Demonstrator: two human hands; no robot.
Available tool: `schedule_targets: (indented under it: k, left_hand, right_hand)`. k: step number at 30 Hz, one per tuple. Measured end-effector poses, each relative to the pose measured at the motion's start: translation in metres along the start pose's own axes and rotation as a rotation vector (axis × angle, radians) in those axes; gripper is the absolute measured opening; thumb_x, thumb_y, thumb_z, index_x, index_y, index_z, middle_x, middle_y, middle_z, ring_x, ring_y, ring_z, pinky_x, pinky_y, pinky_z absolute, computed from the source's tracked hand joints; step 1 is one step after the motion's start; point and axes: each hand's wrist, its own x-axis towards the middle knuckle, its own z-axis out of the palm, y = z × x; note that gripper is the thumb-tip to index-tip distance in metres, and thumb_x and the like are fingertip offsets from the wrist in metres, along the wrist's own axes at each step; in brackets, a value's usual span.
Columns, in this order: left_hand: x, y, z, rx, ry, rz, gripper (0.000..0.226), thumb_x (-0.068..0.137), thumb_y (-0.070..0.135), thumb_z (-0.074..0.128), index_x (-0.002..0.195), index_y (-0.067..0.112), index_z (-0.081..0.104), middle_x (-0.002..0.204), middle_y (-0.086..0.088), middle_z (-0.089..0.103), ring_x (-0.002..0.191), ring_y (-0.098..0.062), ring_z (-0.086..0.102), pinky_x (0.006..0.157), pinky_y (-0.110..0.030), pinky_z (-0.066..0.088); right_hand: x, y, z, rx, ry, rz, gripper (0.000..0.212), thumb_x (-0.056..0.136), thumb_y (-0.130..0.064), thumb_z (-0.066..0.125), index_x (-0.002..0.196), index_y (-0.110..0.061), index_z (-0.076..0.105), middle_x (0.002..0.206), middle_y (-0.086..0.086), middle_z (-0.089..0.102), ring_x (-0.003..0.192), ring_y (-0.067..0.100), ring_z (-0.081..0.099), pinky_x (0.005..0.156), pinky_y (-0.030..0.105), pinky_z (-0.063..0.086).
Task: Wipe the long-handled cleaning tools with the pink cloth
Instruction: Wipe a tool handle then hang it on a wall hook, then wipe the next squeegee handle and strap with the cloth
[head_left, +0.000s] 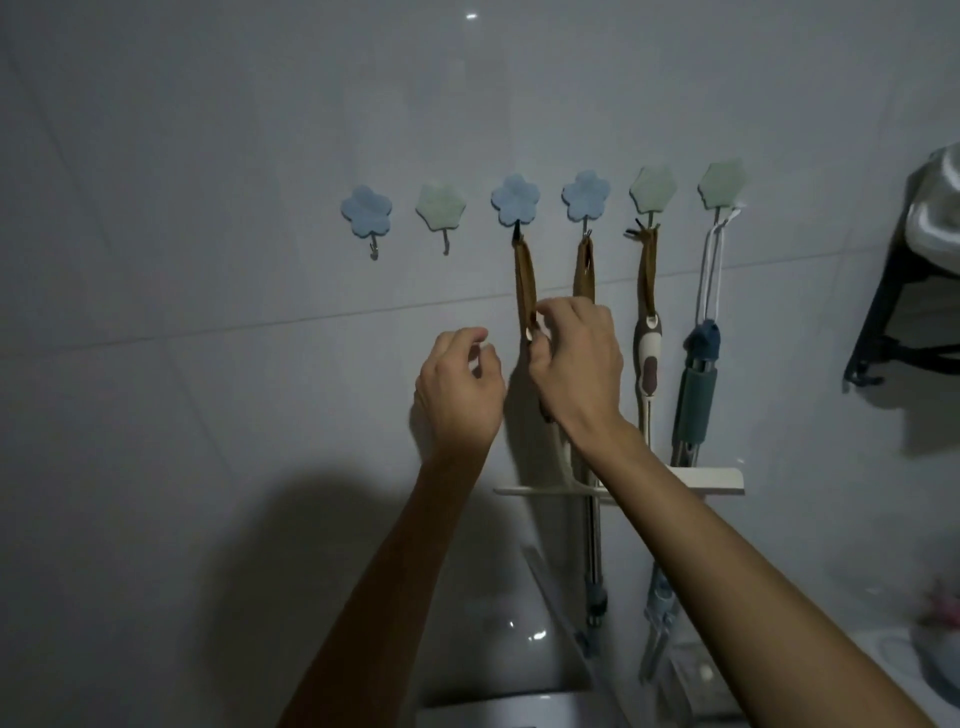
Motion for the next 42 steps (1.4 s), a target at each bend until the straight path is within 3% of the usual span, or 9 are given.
schedule_targets:
  k: [2,5,11,17,20,25,29,37,42]
  left_hand:
    - [-0.015,-0.009,-0.005,0.021,-0.048,-0.001,0.023,0.097,0.025,0.058,0.118,0.021,0.067,0.123,0.003,0.066,0.105,-0.015,0.066,0.084,-0.027,0.054]
    - [-0.039,-0.022,-0.014,0.019,-0.112,0.007,0.030,0.098,0.024,0.054,0.122,0.013,0.067,0.130,-0.006,0.063,0.115,-0.025,0.063,0.094,-0.040,0.055]
    - [-0.101,-0.045,-0.040,-0.031,-0.115,0.063,0.039,0.091,0.030,0.052,0.116,0.007,0.071,0.123,-0.013,0.067,0.114,-0.029,0.065,0.091,-0.043,0.057]
    - [-0.167,-0.056,-0.066,0.012,-0.209,0.156,0.025,0.087,0.014,0.065,0.109,0.004,0.073,0.115,-0.013,0.069,0.102,-0.028,0.068,0.082,-0.033,0.058]
    - [-0.198,-0.052,-0.082,0.021,-0.308,0.163,0.021,0.085,0.009,0.069,0.105,0.005,0.074,0.111,-0.012,0.071,0.096,-0.025,0.069,0.078,-0.022,0.049]
    - [-0.253,-0.031,-0.096,-0.029,-0.450,0.132,0.021,0.082,0.006,0.073,0.103,0.006,0.075,0.111,-0.009,0.070,0.096,-0.022,0.068,0.082,-0.014,0.041]
    - [-0.302,-0.004,-0.104,-0.082,-0.527,0.131,0.023,0.082,0.005,0.071,0.104,0.006,0.075,0.112,-0.009,0.070,0.097,-0.020,0.067,0.086,0.003,0.031]
    - [-0.437,0.061,-0.110,-0.172,-0.719,0.237,0.021,0.090,0.019,0.071,0.108,0.007,0.070,0.115,-0.012,0.070,0.109,-0.023,0.066,0.098,-0.023,0.050]
    - [-0.503,0.113,-0.089,-0.099,-0.856,0.252,0.023,0.088,0.017,0.075,0.108,0.007,0.070,0.115,-0.012,0.069,0.104,-0.024,0.066,0.090,-0.027,0.050]
  right_hand:
    - [-0.018,0.001,-0.002,-0.016,-0.021,0.017,0.028,0.091,-0.013,0.063,0.119,-0.015,0.066,0.120,0.007,0.064,0.116,0.023,0.053,0.096,0.033,0.043]
    - [-0.046,0.002,-0.009,-0.053,-0.089,0.044,0.036,0.089,-0.014,0.064,0.126,-0.016,0.063,0.127,0.010,0.062,0.123,0.026,0.052,0.108,0.043,0.041]
    - [-0.119,-0.002,-0.031,-0.105,-0.164,0.107,0.042,0.086,-0.014,0.066,0.128,-0.014,0.064,0.124,0.012,0.062,0.119,0.029,0.053,0.105,0.042,0.040]
    - [-0.192,-0.002,-0.061,-0.170,-0.221,0.218,0.047,0.084,-0.018,0.072,0.130,-0.017,0.063,0.128,0.010,0.061,0.122,0.027,0.053,0.108,0.042,0.039]
    - [-0.232,0.003,-0.077,-0.218,-0.269,0.289,0.049,0.085,-0.023,0.069,0.133,-0.017,0.061,0.133,0.010,0.059,0.124,0.028,0.052,0.109,0.047,0.041]
    - [-0.304,0.007,-0.122,-0.273,-0.339,0.384,0.049,0.087,-0.027,0.067,0.135,-0.020,0.058,0.138,0.011,0.054,0.128,0.029,0.049,0.108,0.047,0.040]
    - [-0.355,0.008,-0.170,-0.326,-0.374,0.420,0.052,0.087,-0.031,0.070,0.136,-0.021,0.058,0.137,0.009,0.054,0.127,0.026,0.049,0.109,0.046,0.038]
    - [-0.457,0.059,-0.290,-0.317,-0.373,0.553,0.050,0.086,-0.039,0.064,0.133,-0.024,0.058,0.134,0.005,0.056,0.125,0.025,0.052,0.108,0.044,0.040]
    - [-0.504,0.100,-0.371,-0.331,-0.350,0.626,0.040,0.088,-0.032,0.070,0.127,-0.029,0.059,0.126,-0.004,0.059,0.120,0.017,0.053,0.107,0.038,0.039]
